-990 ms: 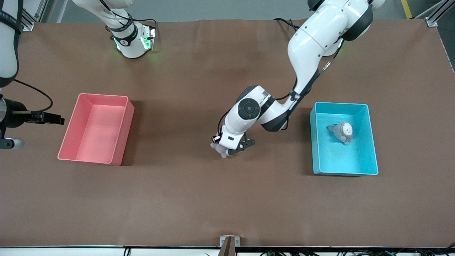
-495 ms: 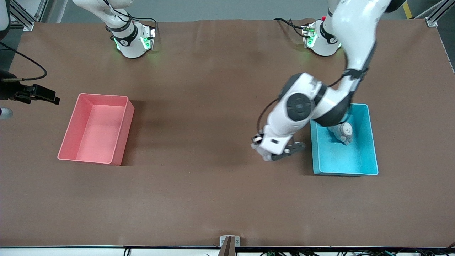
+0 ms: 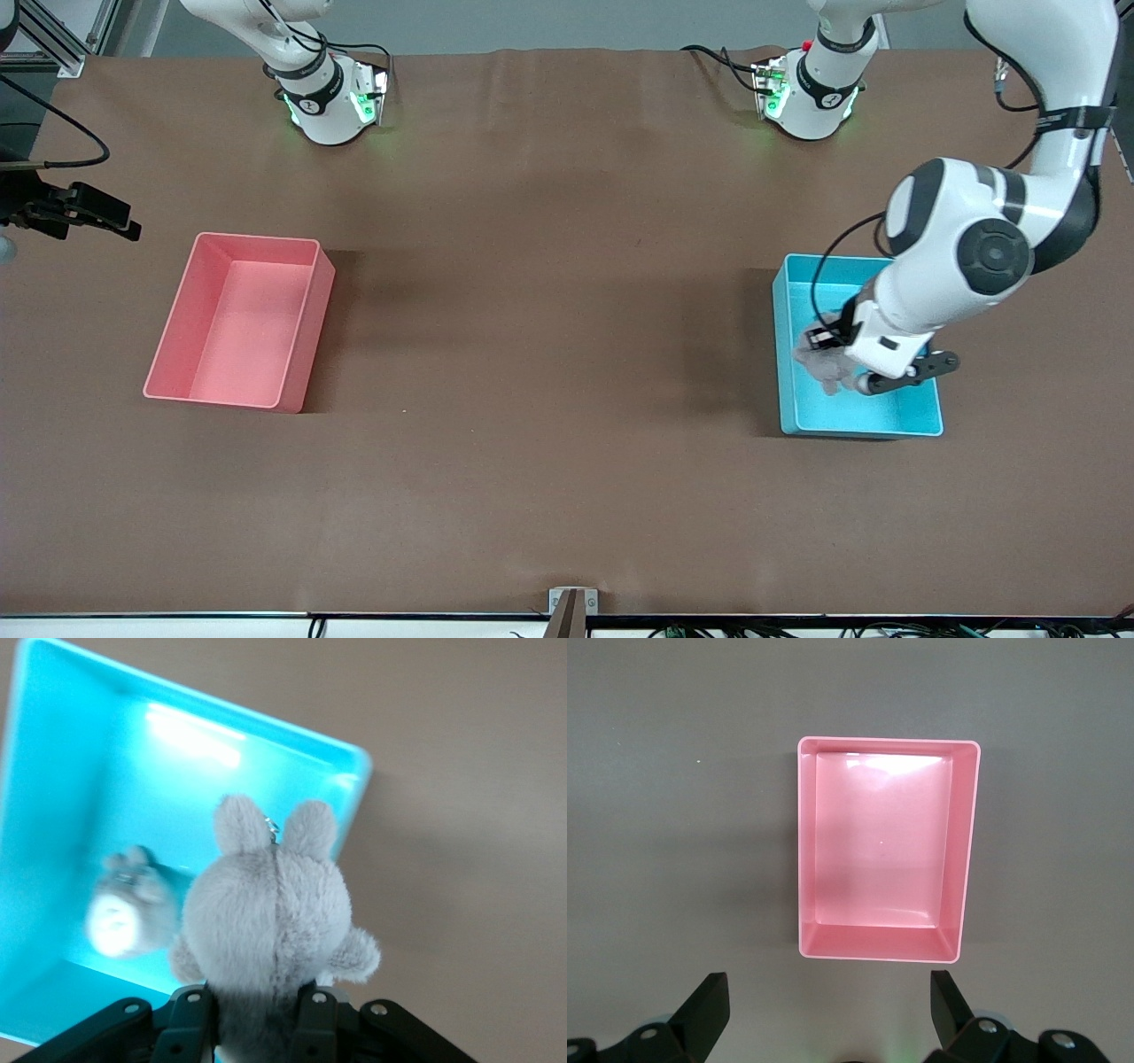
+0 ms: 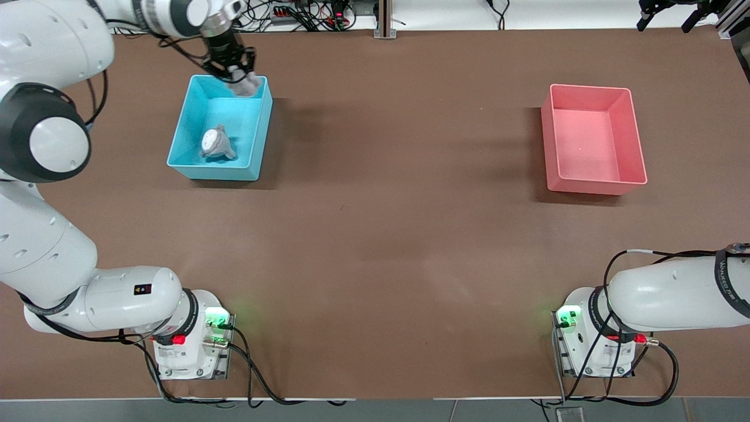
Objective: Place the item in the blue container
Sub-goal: 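Carry the plush to the blue box with the left gripper while the right gripper retracts, then release the plush in the blue box and raise the left arm to rest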
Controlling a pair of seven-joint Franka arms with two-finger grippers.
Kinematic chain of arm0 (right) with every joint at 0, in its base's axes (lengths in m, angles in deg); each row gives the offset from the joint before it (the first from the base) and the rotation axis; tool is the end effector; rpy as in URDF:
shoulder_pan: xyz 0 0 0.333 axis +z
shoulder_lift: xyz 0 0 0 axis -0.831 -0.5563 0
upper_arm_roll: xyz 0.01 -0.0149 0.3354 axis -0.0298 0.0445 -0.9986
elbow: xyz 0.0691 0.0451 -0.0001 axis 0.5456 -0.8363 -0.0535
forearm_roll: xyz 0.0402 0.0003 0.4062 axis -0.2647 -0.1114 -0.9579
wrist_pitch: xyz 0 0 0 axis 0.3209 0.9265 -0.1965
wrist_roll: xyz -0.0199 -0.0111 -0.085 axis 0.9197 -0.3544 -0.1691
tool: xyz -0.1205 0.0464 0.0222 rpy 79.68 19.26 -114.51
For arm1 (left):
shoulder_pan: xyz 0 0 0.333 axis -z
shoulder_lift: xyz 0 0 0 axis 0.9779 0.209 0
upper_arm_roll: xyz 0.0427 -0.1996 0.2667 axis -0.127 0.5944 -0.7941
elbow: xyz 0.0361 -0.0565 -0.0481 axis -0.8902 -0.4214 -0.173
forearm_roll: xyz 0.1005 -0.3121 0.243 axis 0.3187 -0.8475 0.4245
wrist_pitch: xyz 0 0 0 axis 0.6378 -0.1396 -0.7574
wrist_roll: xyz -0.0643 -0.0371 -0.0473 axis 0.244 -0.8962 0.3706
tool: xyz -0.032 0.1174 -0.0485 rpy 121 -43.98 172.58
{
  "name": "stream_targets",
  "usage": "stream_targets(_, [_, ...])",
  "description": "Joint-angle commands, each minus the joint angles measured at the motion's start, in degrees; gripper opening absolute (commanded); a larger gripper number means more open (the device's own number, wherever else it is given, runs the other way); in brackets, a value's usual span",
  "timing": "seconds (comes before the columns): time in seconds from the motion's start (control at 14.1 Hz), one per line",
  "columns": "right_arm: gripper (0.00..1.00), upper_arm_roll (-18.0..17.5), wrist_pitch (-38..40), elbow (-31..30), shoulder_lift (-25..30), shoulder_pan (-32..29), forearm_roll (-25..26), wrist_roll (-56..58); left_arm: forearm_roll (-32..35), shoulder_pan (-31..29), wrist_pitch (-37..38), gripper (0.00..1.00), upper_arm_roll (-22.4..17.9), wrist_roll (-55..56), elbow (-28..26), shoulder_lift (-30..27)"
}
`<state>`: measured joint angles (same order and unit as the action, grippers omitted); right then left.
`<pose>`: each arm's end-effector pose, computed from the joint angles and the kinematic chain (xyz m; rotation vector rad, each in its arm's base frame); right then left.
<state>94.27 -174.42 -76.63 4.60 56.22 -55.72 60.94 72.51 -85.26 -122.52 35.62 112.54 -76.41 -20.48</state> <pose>0.5506 -0.0437 0.6054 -3.0993 0.0784 0.1226 0.6267 -0.1122 0.3624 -3.1094 -0.4190 0.1159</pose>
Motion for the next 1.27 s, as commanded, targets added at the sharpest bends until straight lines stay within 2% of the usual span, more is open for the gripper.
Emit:
stream_targets(0.0, [1.00, -0.1, -1.1, -2.8, 2.9, 0.1, 1.2, 0.3, 3.8, -2.5, -3.3, 0.32, 0.5, -1.6, -2.1, 1.6])
stream_targets(0.57, [1.00, -0.1, 0.3, -2.4, 6.3, 0.2, 1.2, 0.5, 7.7, -5.2, -12.8, 0.35, 0.3, -1.8, -1.6, 10.8])
stream_targets(0.85, [1.00, -0.1, 1.0, -1.0, 5.9, 0.2, 1.2, 0.4, 7.7, -5.2, -16.0, 0.43, 0.0, -1.6, -1.3, 13.5])
stream_targets(0.92, [1.00, -0.1, 2.1, 1.1, 5.9, 0.2, 1.2, 0.3, 7.7, -5.2, -16.0, 0.54, 0.0, -1.6, -1.3, 13.5])
stream_targets(0.99, [1.00, 0.0, 4.3, 3.5, 5.9, 0.0, 1.1, 0.3, 7.7, -5.2, -16.0, 0.80, 0.0, -1.6, -1.3, 13.4])
stream_targets(1.06, [1.00, 0.0, 6.9, 5.6, 5.8, 0.0, 1.0, 0.2, 7.7, -5.2, -15.8, 1.00, 0.0, -1.6, -1.3, 13.0])
stream_targets(1.2, [1.00, -0.2, 10.4, 8.0, 5.7, 0.2, 1.0, -0.2, 7.8, -6.7, -14.6, 1.00, 0.1, -1.7, -1.3, 11.2])
